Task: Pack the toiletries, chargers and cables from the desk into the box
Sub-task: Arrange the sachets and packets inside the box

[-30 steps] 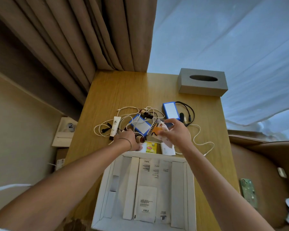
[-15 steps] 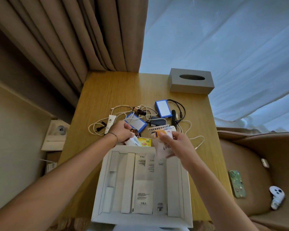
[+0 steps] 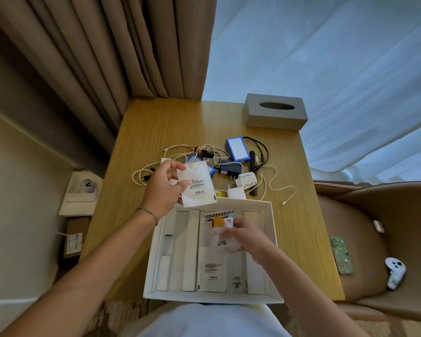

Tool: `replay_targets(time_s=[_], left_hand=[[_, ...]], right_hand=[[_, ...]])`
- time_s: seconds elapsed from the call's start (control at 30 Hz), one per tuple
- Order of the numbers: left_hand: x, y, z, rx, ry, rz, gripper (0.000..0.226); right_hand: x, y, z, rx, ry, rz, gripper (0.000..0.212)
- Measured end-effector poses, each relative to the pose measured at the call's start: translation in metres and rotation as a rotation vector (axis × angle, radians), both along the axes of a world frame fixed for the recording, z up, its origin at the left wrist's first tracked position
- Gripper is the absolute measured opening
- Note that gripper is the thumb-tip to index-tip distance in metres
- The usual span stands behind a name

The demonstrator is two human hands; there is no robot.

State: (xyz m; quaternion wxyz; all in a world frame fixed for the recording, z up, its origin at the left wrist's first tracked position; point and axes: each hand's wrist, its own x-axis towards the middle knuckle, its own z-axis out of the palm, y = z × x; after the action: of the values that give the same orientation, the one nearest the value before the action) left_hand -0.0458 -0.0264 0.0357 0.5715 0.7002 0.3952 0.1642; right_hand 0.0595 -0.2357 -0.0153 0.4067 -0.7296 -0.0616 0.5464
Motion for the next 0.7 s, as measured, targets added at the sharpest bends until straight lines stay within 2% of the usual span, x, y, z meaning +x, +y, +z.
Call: replay_targets(time_s=[0.13,0.4,0.57,0.7], left_hand=[[-0.022,-0.014,0.001,-0.001,0.000,0.005,0.027],[-0.059,-0.040,-0.015,0.004,0.070,-0.030,0.025],[-0.064,-0.053,-0.026,-0.012,0.130,-0.080,0.029],[-0.057,-0.064,-0.037,0.002,0.186,-0.163,0.033]], right_hand=[[-0.014,0.015,-0.021,-0.064,-0.153,-0.015,0.022],[-0.028,0.030,-0.045,-0.133,-0.413,0.014,0.025],[-0.023,0.029,-0.035,-0.160,-0.564,0.077,0.009],[-0.006,0.016,-0.014,-0.140,-0.540,0.081,0.027]])
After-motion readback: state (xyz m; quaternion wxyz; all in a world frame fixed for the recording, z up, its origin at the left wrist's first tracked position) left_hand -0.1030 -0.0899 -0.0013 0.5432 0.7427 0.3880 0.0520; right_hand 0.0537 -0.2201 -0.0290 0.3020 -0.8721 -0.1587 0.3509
